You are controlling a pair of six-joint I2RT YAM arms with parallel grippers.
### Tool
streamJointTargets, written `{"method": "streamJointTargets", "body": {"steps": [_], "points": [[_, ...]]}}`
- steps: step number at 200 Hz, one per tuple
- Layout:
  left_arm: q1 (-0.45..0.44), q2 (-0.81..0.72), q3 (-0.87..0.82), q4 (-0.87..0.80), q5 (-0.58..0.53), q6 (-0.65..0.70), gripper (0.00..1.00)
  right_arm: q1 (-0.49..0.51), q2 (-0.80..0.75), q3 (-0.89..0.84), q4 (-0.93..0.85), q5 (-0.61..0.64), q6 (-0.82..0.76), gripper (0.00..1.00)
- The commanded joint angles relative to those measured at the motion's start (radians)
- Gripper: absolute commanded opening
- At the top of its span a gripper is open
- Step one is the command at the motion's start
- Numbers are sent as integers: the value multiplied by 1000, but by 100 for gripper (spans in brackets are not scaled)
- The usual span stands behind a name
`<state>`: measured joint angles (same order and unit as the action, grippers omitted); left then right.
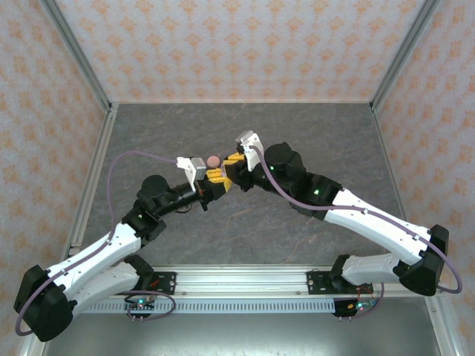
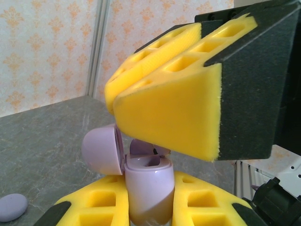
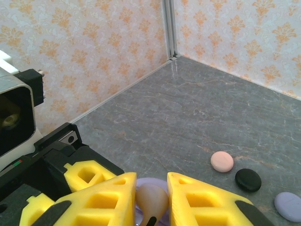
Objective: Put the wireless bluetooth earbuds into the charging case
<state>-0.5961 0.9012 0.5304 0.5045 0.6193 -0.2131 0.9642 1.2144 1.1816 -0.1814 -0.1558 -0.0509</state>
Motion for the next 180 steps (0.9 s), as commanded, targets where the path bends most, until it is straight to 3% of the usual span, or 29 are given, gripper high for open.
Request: {"method": "streamJointTargets", "body": {"steps": [1,180], "points": [[-12,0,39,60,-19,-15,0,7,-5,-8,50,40,-17,22],[-13,18,49,74,-38,-55,0,6,6,-29,66,58,-17,22]]}}
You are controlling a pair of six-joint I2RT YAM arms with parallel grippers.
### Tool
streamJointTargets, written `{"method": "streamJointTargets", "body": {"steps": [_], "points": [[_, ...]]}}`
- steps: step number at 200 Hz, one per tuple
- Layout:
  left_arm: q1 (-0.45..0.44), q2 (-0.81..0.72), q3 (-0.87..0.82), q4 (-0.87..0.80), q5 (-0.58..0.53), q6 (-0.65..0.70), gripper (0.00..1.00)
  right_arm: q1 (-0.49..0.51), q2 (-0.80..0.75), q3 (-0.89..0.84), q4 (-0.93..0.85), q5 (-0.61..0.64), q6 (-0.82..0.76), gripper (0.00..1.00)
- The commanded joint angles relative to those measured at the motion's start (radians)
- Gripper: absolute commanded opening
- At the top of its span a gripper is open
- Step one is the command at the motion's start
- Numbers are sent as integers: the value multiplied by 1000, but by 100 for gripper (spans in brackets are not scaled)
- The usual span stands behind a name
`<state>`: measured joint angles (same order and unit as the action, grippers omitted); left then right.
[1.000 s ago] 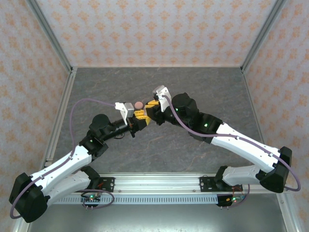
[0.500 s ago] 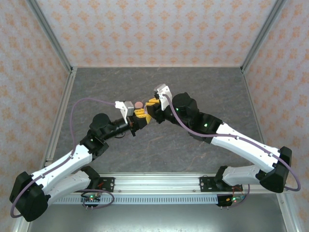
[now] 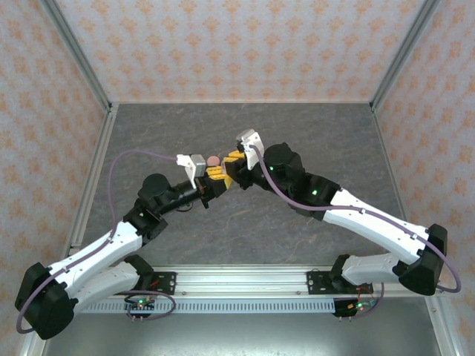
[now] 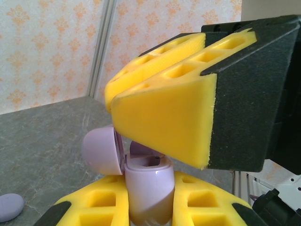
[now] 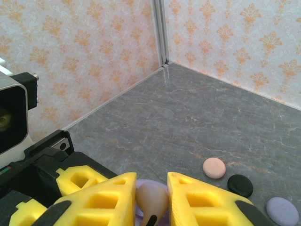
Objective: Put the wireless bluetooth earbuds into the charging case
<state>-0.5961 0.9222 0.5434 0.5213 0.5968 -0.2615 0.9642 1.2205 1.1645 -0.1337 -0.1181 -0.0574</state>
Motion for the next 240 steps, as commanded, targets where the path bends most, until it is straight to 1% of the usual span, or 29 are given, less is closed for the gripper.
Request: {"method": "streamJointTargets", "body": {"steps": [1,172,176,195,240], "points": [[-13,-3,36,58,-15,-7,0,6,0,-13,18,21,-10,22],[-13,-3,29,66,-45,-26,0,7,-32,-42,37,5,19,22],[-13,-3,29,67,-45,-27,0,6,-58,-43,38,5,22,22],[-13,-3,27,68,-42,-26,0,6,-65,-44,37,2,29,22],[-13,-3,27,72,-32,-23,0,5,-57,-10,6,-1,50,21]]}}
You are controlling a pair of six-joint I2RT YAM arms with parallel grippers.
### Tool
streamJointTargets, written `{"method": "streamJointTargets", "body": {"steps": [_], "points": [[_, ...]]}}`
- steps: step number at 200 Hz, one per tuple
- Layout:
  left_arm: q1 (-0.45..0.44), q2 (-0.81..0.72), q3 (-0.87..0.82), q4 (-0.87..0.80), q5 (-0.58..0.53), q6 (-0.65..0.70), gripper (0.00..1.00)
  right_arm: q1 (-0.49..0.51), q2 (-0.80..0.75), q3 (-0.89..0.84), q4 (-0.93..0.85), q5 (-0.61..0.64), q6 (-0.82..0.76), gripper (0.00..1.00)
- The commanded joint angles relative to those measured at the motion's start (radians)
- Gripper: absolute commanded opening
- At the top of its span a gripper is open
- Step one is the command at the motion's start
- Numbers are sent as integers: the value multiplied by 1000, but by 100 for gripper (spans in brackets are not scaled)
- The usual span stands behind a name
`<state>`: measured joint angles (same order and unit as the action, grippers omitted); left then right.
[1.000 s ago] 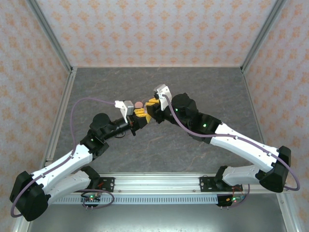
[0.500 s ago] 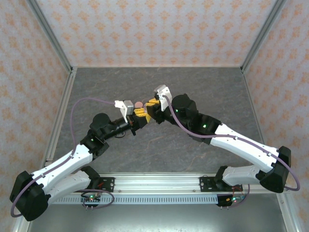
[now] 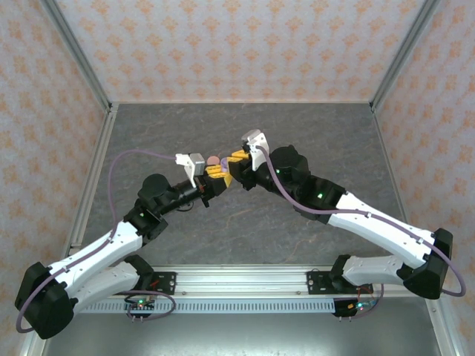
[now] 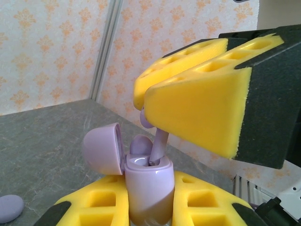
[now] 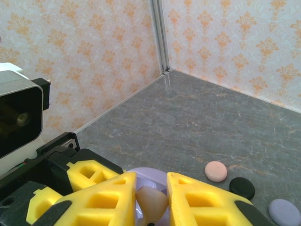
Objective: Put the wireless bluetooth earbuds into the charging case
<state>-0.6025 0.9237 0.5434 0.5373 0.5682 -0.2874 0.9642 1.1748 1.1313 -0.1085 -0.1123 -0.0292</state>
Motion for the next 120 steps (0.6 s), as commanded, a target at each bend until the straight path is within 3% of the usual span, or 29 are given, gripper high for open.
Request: {"method": "streamJointTargets", "body": {"steps": [1,120], "points": [[-6,-5,27,55,-3,3,0,5,-10,24,-19,-6,22,21],[-7,-1,29,59,27,19,0,-6,59,85,-73,-47,36,20]]}}
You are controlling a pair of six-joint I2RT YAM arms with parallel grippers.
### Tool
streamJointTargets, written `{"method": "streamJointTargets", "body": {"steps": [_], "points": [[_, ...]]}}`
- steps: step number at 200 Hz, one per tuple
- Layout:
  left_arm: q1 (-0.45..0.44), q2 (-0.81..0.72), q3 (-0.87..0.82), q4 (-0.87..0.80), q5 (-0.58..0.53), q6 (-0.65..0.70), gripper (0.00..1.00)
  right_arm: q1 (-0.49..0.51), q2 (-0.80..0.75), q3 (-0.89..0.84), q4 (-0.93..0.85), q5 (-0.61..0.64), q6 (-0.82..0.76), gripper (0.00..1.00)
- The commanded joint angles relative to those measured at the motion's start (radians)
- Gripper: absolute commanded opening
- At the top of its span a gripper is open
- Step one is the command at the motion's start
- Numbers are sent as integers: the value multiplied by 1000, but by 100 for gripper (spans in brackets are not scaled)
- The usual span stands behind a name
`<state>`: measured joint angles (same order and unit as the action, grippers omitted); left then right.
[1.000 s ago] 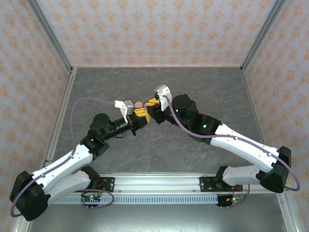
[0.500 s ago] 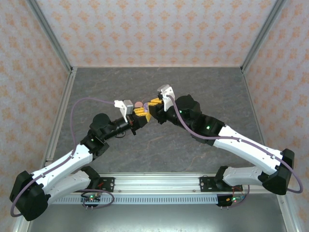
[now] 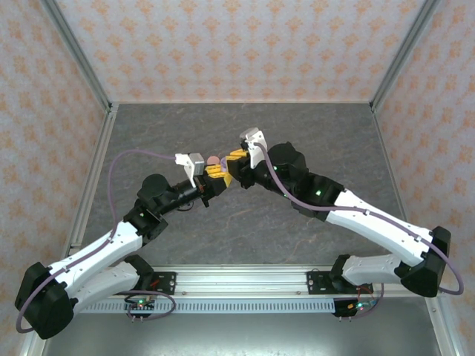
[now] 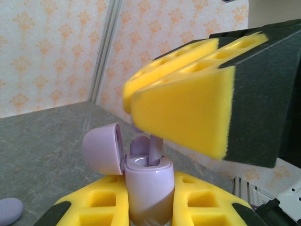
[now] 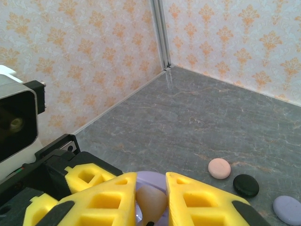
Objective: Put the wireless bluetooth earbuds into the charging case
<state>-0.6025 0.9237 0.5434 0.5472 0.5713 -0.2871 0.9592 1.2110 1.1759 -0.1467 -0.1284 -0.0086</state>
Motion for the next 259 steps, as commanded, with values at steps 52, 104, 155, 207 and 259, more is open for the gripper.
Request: {"method": "streamJointTargets", "body": {"steps": [52,104,155,207,259], "points": [[-8,-1,29,48,22,22,0,-5,42,60,-61,-41,24,23],[-8,2,27,47,24,26,0,-13,45,82,-74,-46,32,29],[-8,-1,22,50,28,29,0,-43,28,121,-96,-72,57,42],[-9,-6,9,72,42,33,0,-144,-63,68,-60,-243,151,62],[-14,-32,-3,82,45,45,0,-165,-63,61,-200,-272,148,65]]}}
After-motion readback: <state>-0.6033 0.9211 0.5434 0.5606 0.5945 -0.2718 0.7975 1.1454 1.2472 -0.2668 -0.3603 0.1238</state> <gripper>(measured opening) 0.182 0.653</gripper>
